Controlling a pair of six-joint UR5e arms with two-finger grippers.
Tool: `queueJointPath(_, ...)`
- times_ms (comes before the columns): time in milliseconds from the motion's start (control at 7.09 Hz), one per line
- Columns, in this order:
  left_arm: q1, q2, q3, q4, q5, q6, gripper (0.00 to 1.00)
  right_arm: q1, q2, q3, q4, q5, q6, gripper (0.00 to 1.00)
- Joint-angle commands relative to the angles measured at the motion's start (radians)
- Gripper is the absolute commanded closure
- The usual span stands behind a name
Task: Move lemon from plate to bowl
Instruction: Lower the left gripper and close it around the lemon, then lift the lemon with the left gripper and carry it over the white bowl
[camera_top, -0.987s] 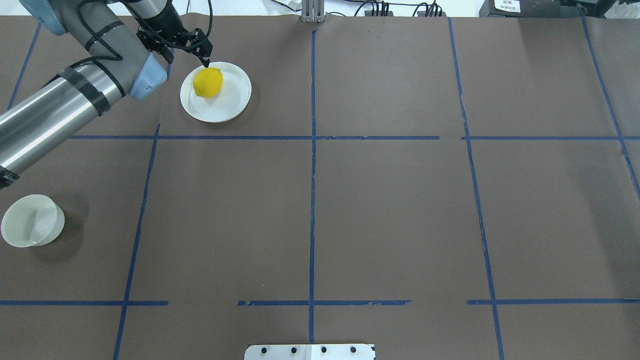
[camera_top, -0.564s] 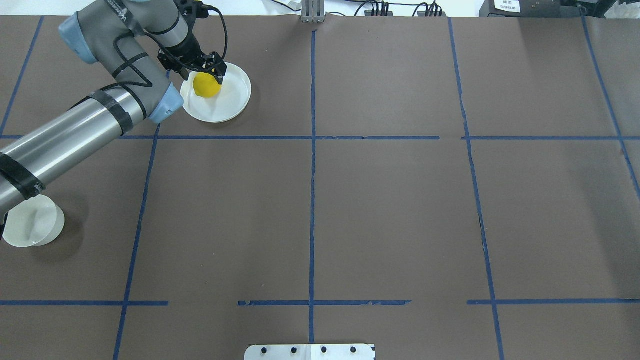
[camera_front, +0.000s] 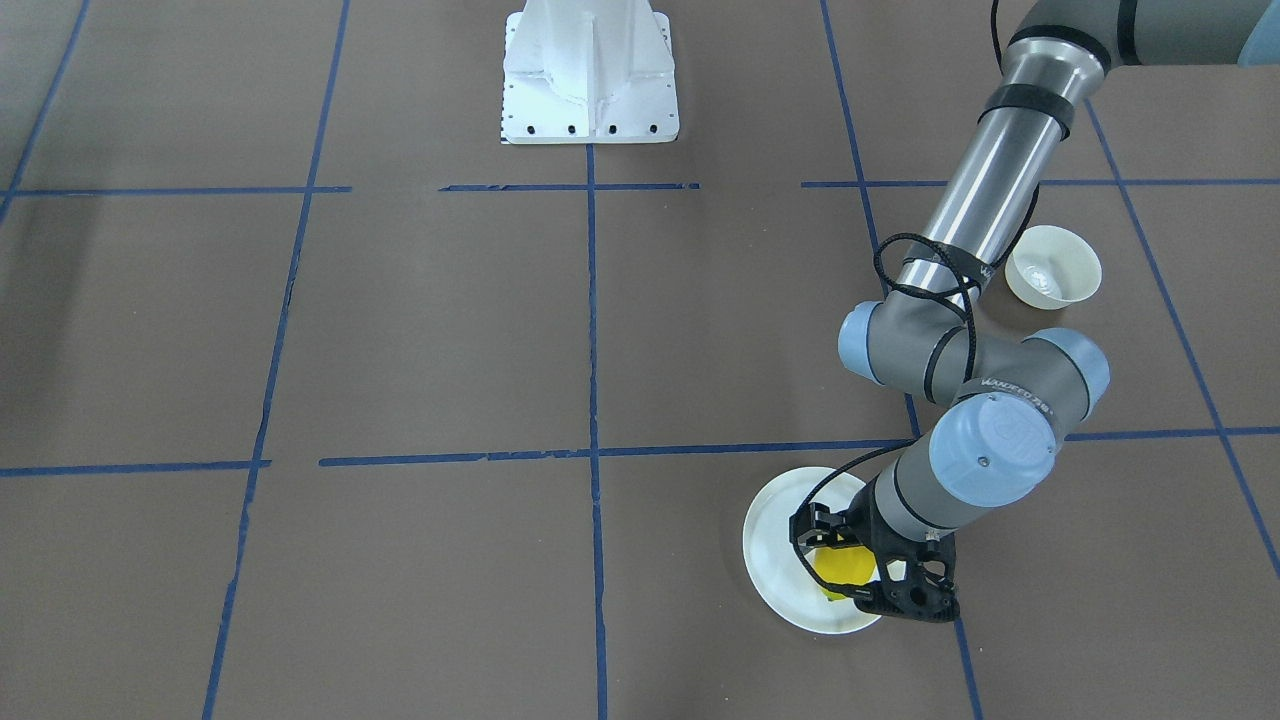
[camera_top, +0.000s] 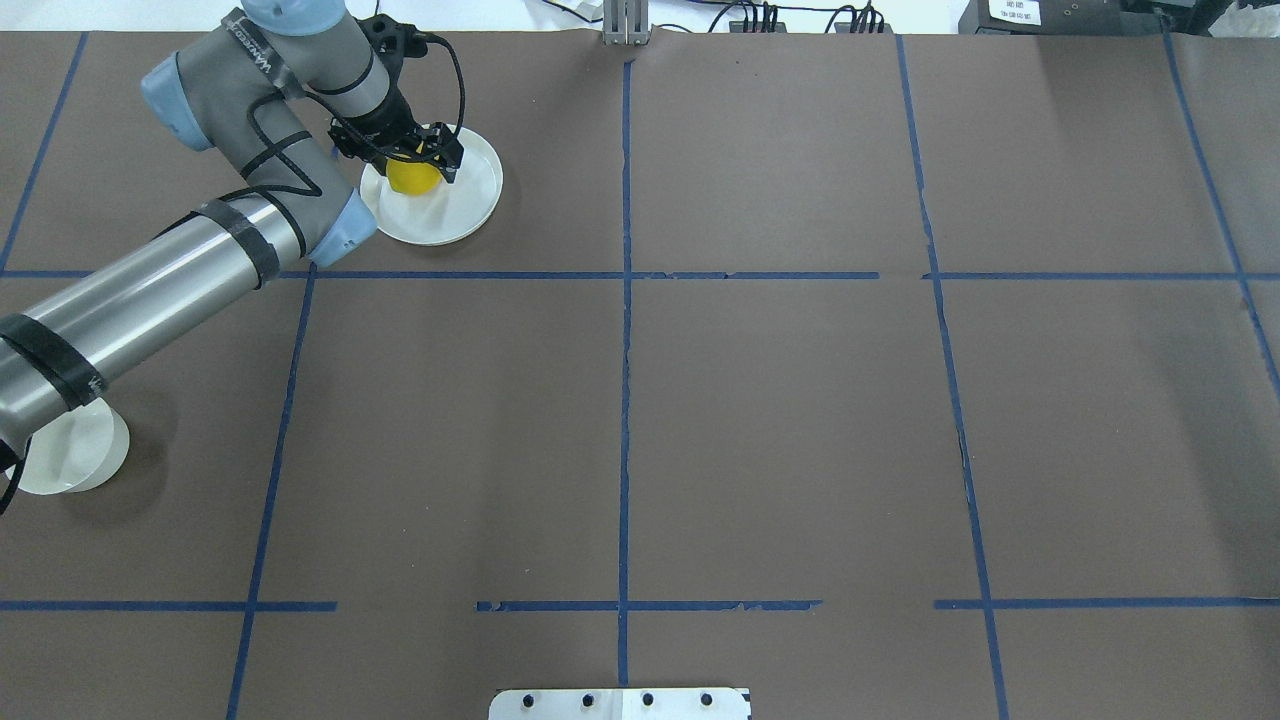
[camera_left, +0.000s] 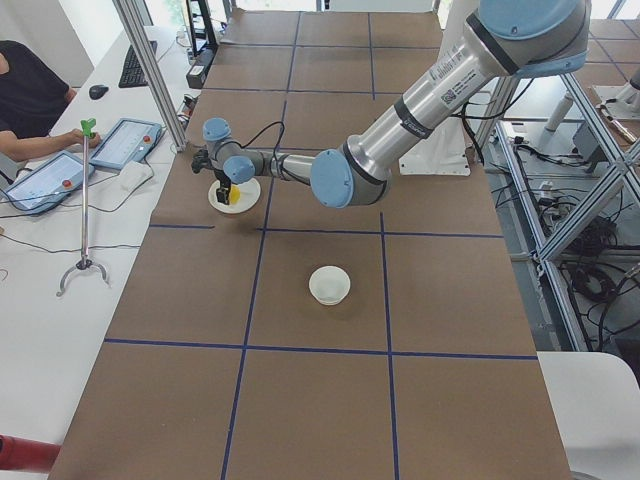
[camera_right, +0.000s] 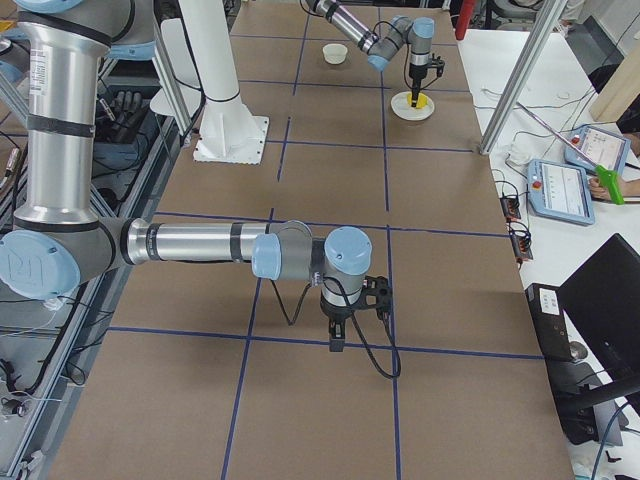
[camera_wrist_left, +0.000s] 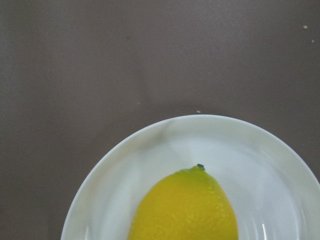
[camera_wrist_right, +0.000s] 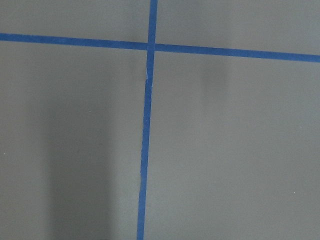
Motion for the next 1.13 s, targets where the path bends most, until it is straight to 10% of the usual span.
queueJointPath(0,0.013,-0.004,0.024,-0.049,0.040,-0.045,0.25,0.000,0.000,-0.001,0.000,0.000,0.000,0.00)
queueJointPath(282,-0.005,-0.003,0.013,-0.052,0.036,-0.051,1.00,0.000,0.000,-0.001,0.000,0.000,0.000,0.00)
queueJointPath(564,-0.119,0.075,-0.164,0.041,-0.147,-0.047,1.00,0.000,0.000,-0.001,0.000,0.000,0.000,0.00)
queueJointPath(987,-0.169,0.458,-0.779,0.278,-0.156,-0.032,1.00,0.000,0.000,-0.001,0.000,-0.002,0.000,0.00)
